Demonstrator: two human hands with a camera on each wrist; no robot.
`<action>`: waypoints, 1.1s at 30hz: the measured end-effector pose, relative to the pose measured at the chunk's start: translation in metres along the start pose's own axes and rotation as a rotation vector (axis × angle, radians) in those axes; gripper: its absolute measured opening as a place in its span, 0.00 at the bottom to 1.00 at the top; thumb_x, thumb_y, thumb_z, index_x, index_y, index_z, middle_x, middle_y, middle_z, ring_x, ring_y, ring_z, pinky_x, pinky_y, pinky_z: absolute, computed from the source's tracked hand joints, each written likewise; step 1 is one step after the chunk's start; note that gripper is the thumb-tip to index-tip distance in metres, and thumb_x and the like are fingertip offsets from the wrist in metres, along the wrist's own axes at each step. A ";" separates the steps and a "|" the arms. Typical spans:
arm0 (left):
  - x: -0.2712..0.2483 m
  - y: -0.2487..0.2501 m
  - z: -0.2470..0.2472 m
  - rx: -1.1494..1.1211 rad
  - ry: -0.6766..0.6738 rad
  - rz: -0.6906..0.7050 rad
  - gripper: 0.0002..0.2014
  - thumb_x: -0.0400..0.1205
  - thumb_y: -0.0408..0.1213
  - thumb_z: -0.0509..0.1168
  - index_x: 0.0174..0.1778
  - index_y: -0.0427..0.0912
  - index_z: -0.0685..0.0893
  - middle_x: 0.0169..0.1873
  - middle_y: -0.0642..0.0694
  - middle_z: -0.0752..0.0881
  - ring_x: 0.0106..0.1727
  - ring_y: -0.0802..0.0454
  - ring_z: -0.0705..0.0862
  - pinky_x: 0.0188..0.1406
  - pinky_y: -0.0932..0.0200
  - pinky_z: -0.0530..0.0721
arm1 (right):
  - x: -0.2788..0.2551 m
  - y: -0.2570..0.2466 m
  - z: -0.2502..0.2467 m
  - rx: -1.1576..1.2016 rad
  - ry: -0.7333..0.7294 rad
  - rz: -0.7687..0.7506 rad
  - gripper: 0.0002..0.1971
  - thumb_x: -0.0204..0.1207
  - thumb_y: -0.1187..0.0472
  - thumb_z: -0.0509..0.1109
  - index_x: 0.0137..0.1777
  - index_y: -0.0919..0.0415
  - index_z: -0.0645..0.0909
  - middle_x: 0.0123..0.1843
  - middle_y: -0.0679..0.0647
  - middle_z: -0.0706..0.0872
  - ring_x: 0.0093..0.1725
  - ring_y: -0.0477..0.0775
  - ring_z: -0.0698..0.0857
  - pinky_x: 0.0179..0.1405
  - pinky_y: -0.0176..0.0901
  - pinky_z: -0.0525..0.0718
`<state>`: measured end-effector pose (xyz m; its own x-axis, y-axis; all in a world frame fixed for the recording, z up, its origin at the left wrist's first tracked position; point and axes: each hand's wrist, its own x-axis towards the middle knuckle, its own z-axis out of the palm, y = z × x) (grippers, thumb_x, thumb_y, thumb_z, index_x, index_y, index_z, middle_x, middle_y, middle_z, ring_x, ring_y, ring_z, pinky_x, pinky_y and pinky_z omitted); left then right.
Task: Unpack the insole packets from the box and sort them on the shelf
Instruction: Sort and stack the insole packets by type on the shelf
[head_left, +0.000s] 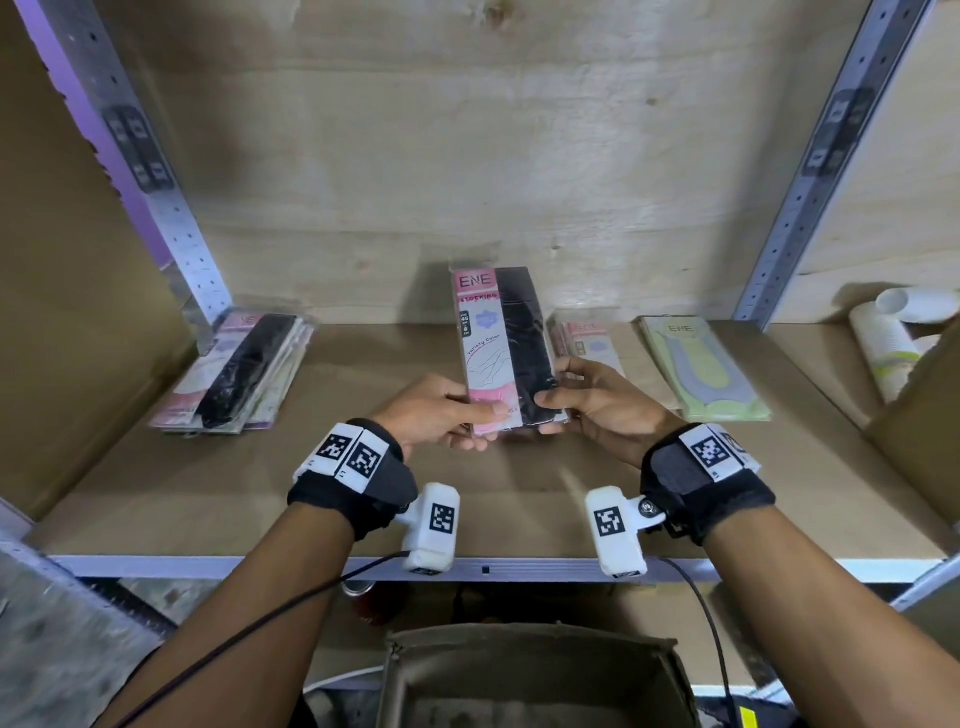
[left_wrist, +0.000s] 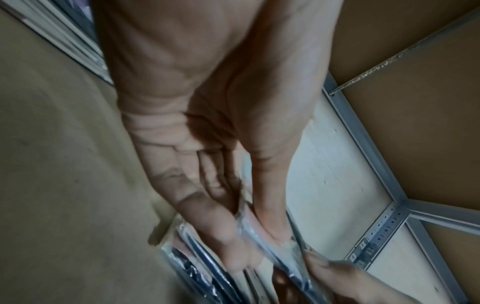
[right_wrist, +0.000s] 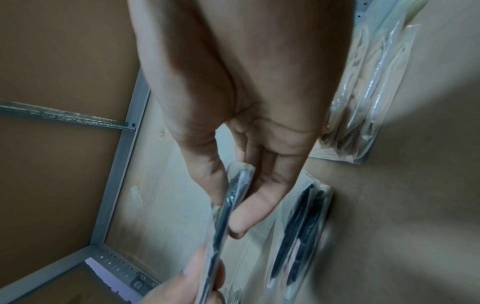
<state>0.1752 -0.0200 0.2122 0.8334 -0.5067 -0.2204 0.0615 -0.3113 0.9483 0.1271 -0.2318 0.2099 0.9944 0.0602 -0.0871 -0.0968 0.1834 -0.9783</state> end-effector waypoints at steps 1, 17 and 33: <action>0.000 0.000 -0.002 -0.003 0.016 -0.002 0.16 0.77 0.43 0.77 0.54 0.36 0.91 0.41 0.38 0.93 0.34 0.51 0.89 0.32 0.68 0.87 | 0.000 -0.002 0.001 -0.014 0.002 -0.003 0.14 0.76 0.78 0.70 0.59 0.67 0.77 0.48 0.60 0.90 0.42 0.56 0.92 0.34 0.43 0.91; 0.023 0.005 0.001 -0.212 0.247 -0.003 0.14 0.82 0.32 0.72 0.63 0.33 0.85 0.49 0.39 0.92 0.39 0.48 0.94 0.31 0.67 0.88 | 0.026 -0.006 0.005 -0.400 0.371 -0.095 0.19 0.74 0.70 0.77 0.63 0.70 0.79 0.42 0.59 0.85 0.25 0.53 0.84 0.30 0.49 0.89; 0.049 -0.006 0.006 0.127 0.425 -0.146 0.14 0.67 0.40 0.85 0.43 0.38 0.91 0.36 0.40 0.93 0.34 0.49 0.93 0.44 0.55 0.93 | 0.030 -0.001 0.012 -1.072 0.385 0.021 0.21 0.78 0.63 0.74 0.70 0.63 0.81 0.65 0.61 0.86 0.66 0.59 0.83 0.65 0.46 0.80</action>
<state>0.2126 -0.0475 0.1947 0.9738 -0.0845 -0.2111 0.1490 -0.4641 0.8732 0.1564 -0.2190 0.2109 0.9580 -0.2856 0.0238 -0.2107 -0.7582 -0.6171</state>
